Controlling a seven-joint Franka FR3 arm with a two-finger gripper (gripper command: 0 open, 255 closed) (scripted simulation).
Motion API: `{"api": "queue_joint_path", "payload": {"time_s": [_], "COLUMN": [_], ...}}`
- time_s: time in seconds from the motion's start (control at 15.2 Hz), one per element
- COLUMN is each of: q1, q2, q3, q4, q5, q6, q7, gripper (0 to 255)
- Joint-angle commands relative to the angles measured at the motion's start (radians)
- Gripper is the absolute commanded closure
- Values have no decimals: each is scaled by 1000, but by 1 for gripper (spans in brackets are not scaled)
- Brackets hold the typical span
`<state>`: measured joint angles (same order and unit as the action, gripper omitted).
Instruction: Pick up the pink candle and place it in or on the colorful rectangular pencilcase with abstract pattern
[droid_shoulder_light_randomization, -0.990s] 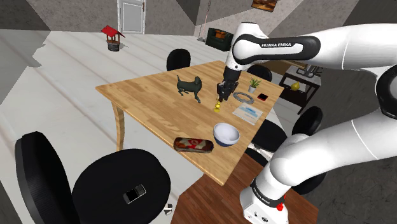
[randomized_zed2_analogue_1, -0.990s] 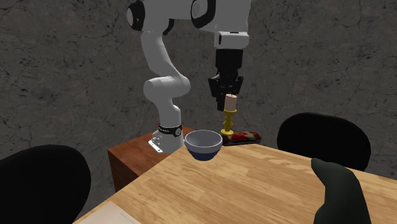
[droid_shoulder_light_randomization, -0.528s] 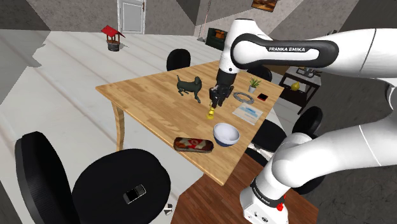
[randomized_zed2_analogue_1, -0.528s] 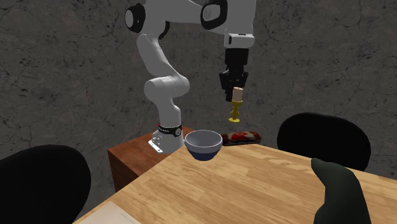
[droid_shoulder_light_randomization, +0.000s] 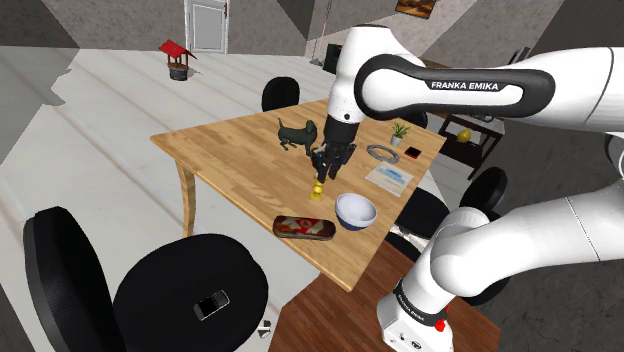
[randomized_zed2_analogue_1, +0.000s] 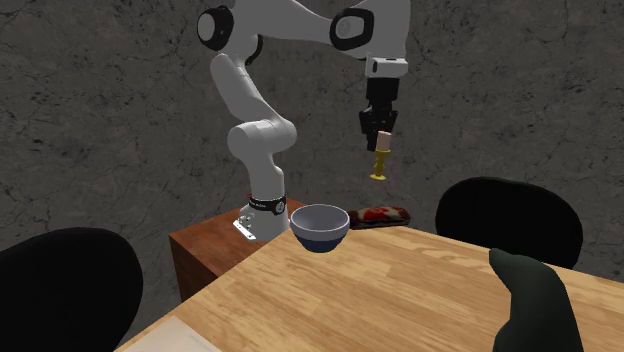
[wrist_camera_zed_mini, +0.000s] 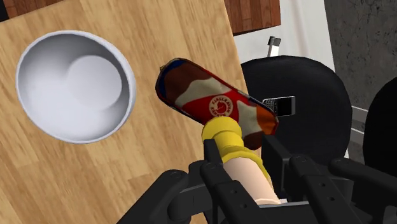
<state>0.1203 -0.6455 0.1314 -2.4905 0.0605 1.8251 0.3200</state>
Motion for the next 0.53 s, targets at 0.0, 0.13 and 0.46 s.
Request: {"api": "queue_joint_path", "payload": {"time_s": [0.0,0.13,0.46], "q1": [4,5,6], "q2": [0,4,19], "q3": [8,10,15], "q4": [-24,-48,-106], "q5": [6,7,11], "q6": [25,53,125], "q7": [9,9,10], "gripper": [255,255,255]}}
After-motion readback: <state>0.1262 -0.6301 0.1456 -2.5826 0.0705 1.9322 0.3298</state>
